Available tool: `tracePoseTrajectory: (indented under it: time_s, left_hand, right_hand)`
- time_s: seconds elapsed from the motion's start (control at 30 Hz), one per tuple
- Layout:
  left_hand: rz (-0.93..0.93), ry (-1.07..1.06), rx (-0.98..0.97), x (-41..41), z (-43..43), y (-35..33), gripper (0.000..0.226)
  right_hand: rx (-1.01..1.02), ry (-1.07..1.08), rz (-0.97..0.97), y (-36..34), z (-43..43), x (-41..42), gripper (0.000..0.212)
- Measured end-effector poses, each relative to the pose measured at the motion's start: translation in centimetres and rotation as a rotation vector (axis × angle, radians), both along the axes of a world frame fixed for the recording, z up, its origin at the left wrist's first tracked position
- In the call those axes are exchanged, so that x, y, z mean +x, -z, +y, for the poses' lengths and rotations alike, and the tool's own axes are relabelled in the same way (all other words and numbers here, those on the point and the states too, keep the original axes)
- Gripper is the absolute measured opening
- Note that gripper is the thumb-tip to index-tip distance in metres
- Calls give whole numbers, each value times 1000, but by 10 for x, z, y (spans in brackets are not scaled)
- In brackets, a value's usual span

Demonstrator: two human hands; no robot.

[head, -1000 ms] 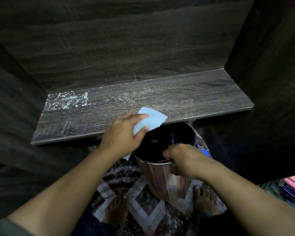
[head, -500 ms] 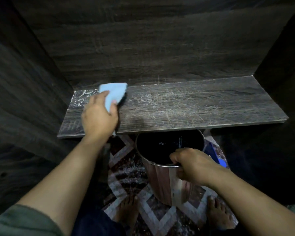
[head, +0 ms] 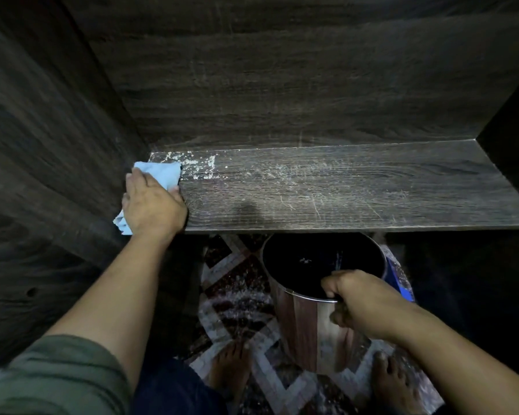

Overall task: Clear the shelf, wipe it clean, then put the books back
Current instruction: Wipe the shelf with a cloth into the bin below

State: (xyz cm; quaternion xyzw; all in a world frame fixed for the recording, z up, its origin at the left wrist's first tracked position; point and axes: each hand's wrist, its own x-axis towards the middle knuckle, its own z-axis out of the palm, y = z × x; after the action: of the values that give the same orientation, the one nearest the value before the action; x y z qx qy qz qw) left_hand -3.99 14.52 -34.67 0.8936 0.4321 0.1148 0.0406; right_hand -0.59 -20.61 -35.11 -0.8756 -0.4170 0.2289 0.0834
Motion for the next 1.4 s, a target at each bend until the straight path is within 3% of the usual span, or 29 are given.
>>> tracePoseTrajectory:
  time_s: [0.1,0.23,0.4,0.57,0.7,0.8,0.93,1.0,1.13,1.27,1.4]
  left_hand:
    - [-52,-39,-115,3,-1,-5,75]
    - [10,-42,-87,10,-15,-9,75]
    - [0,182,-5,25,-76,0,67]
    - [-155,327,-29,29,-130,9,52]
    - [-329,269,-116,33,-125,1,48]
    - [-413,102,-73,34,-97,-11,48]
    - [-297,-7,-80,26,-72,-4,48]
    - [-183,92,-34,26,-79,4,51]
    - [-134,309,-56,40,-103,7,55]
    - [-130,556,-70,51,-127,9,52]
    - [-237,748,-129,55,-142,10,41]
  right_hand:
    - [11,19,33,1,-5,1,45]
    - [18,42,52,0,-7,1,45]
    - [29,16,19,-1,-3,-1,33]
    - [27,17,21,-1,-1,0,30]
    - [0,27,22,-2,-2,0,34]
    - [-19,41,27,-3,-5,1,36]
    - [-16,50,31,0,-9,3,41]
    - [-4,57,33,2,-11,3,36]
    - [14,60,30,0,-16,2,28]
    - [8,56,-1,0,-20,1,20]
    - [20,49,4,5,-24,3,31]
